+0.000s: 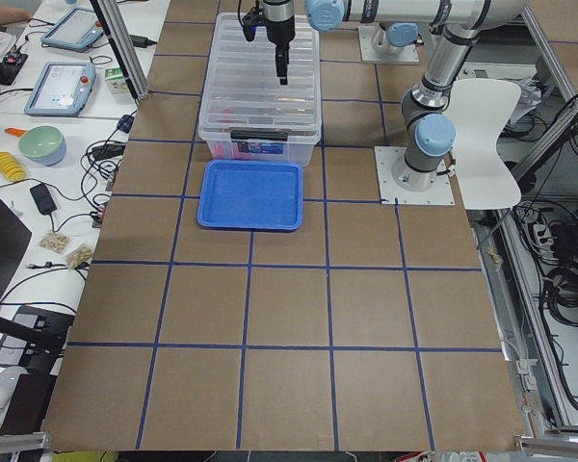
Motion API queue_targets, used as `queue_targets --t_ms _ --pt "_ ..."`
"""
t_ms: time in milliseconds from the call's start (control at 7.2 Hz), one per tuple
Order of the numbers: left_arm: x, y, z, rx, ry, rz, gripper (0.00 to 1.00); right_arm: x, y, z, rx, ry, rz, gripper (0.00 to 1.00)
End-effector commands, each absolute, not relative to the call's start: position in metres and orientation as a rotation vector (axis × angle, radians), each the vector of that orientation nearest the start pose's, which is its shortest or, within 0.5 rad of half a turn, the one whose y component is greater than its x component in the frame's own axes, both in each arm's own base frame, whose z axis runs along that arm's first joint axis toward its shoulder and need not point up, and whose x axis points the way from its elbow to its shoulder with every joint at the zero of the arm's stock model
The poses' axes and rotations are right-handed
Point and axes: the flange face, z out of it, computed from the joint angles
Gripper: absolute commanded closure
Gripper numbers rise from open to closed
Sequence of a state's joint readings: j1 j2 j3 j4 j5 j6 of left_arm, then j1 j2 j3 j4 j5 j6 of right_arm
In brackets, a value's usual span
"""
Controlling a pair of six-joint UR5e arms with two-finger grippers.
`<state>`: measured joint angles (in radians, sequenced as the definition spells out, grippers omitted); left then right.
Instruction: Place red block in blue tray from box
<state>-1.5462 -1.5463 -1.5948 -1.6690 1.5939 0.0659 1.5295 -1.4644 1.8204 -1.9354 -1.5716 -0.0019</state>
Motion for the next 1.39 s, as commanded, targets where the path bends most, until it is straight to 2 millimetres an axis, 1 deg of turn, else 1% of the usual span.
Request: queue_targets --t_ms 0,139,556,833,1250 --pt "-0.120 -0.475 0.479 0.064 3.120 0.150 0.00 0.104 -0.519 0.343 0.048 3.144 -0.038 0.00" --pt "-0.120 -0.475 0.479 0.066 3.120 0.150 0.00 0.092 -0.521 0.343 0.044 3.146 -0.036 0.00" --pt "-0.120 -0.474 0.480 0.069 3.120 0.147 0.00 0.037 -0.527 0.347 -0.022 3.152 -0.048 0.00" --pt "-0.120 -0.474 0.480 0.069 3.122 0.147 0.00 -0.001 -0.526 0.349 -0.106 3.201 -0.023 0.00" --pt "-0.116 -0.475 0.479 0.056 3.125 0.152 0.00 -0.036 -0.523 0.353 -0.052 3.220 -0.022 0.00"
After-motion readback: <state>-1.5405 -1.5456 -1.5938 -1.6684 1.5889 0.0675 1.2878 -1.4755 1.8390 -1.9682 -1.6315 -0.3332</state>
